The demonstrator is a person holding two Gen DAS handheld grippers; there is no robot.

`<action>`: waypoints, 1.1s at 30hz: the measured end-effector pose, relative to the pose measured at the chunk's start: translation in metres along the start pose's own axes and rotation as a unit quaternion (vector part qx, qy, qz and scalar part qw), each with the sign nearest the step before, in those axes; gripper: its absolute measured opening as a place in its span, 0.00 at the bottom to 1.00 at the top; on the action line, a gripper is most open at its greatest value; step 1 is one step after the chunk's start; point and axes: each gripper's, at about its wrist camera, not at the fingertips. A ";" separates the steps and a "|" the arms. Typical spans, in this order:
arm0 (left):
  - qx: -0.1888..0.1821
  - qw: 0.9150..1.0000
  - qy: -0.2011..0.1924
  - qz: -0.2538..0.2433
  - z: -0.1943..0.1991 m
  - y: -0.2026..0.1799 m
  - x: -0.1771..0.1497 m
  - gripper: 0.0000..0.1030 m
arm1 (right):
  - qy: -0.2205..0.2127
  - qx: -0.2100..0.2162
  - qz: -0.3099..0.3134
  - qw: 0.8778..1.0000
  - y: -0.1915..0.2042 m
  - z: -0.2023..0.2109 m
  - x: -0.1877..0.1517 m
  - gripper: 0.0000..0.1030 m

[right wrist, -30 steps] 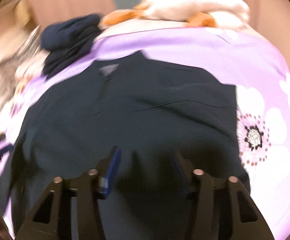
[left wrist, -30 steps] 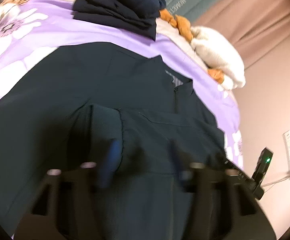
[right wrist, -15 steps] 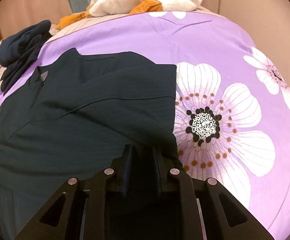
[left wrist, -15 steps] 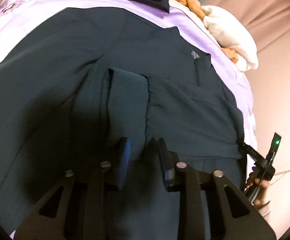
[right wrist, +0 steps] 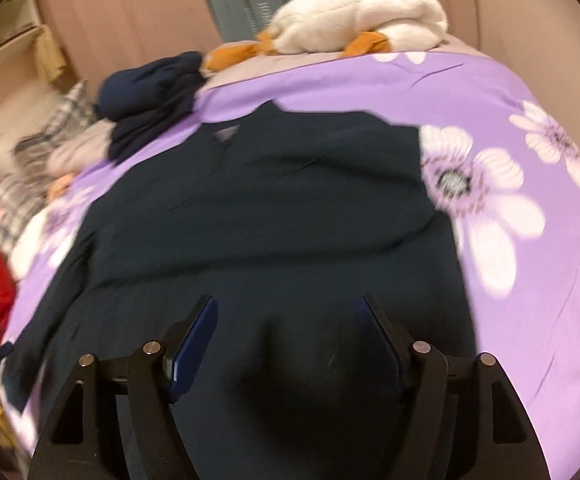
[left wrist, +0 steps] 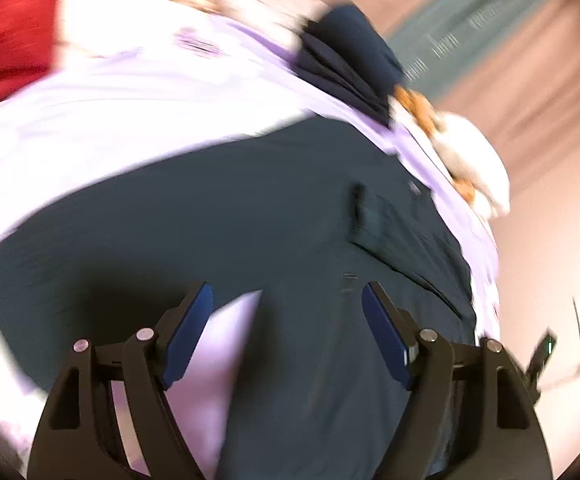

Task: Fold large clothes

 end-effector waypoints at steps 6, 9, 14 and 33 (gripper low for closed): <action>0.030 0.993 -0.073 0.090 0.081 0.077 -0.027 0.85 | 0.023 0.025 0.009 0.999 0.005 0.031 -0.052 0.73; 0.023 0.988 -0.070 0.138 0.092 0.105 -0.040 0.85 | 0.026 0.045 -0.015 0.999 0.003 0.040 -0.061 0.75; -0.048 0.974 -0.046 0.215 0.081 0.136 -0.058 0.85 | 0.040 0.066 -0.024 0.997 0.015 0.042 -0.070 0.75; -0.072 0.962 -0.021 0.264 0.044 0.154 -0.054 0.85 | 0.028 0.050 0.038 0.998 0.054 0.057 -0.075 0.75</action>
Point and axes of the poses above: each gripper's, at about its wrist camera, not at the fingertips, and z roughly against the way its jaws point, y to its left, x to its top, and after that the axes turned 3 degrees about -y, right-handed
